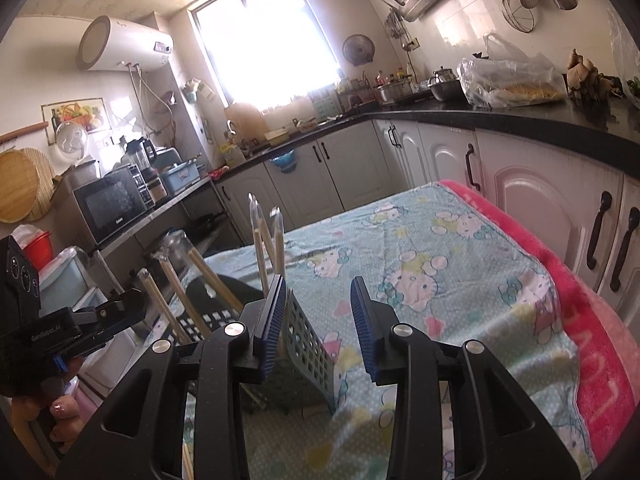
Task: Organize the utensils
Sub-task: 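Withdraw both open tools from the caddy toward the loose chopsticks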
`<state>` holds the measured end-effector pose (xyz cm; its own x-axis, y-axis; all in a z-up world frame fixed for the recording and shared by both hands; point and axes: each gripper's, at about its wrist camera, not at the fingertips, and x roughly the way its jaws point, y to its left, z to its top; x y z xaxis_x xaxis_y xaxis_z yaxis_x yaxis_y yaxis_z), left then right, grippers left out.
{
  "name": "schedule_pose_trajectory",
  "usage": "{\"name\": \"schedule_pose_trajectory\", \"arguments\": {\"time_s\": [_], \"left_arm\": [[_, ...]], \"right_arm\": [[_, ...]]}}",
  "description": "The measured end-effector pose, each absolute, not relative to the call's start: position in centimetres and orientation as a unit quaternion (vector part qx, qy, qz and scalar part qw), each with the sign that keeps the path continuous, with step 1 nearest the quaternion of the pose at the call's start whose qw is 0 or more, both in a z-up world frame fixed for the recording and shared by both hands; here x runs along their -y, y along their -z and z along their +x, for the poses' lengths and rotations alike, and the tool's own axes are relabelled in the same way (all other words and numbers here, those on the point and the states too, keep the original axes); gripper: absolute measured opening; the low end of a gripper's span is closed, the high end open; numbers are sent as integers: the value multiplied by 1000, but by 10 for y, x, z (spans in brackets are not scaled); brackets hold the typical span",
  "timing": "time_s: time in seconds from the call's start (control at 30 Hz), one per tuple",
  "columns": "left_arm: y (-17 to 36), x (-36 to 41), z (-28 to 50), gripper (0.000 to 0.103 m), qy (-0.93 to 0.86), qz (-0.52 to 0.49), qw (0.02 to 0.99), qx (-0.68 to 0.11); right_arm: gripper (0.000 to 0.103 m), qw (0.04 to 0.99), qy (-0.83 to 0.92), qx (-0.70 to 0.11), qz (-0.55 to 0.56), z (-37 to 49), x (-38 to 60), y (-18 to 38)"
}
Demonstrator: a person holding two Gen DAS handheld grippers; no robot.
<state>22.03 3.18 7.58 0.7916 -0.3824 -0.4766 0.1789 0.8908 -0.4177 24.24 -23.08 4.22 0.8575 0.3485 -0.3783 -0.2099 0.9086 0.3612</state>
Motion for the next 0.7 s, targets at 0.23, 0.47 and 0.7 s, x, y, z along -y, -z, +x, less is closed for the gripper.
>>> {"name": "schedule_pose_trajectory", "arguments": {"time_s": [0.23, 0.47, 0.7], "left_arm": [[-61, -34, 210, 47, 153, -189, 923, -299], [-53, -37, 199, 64, 145, -186, 922, -306], [-48, -42, 188, 84, 135, -185, 924, -307]], "right_arm": [[38, 947, -152, -243, 146, 234, 229, -31], [46, 942, -159, -261, 137, 224, 227, -23], [54, 939, -170, -269, 128, 216, 223, -21]]}}
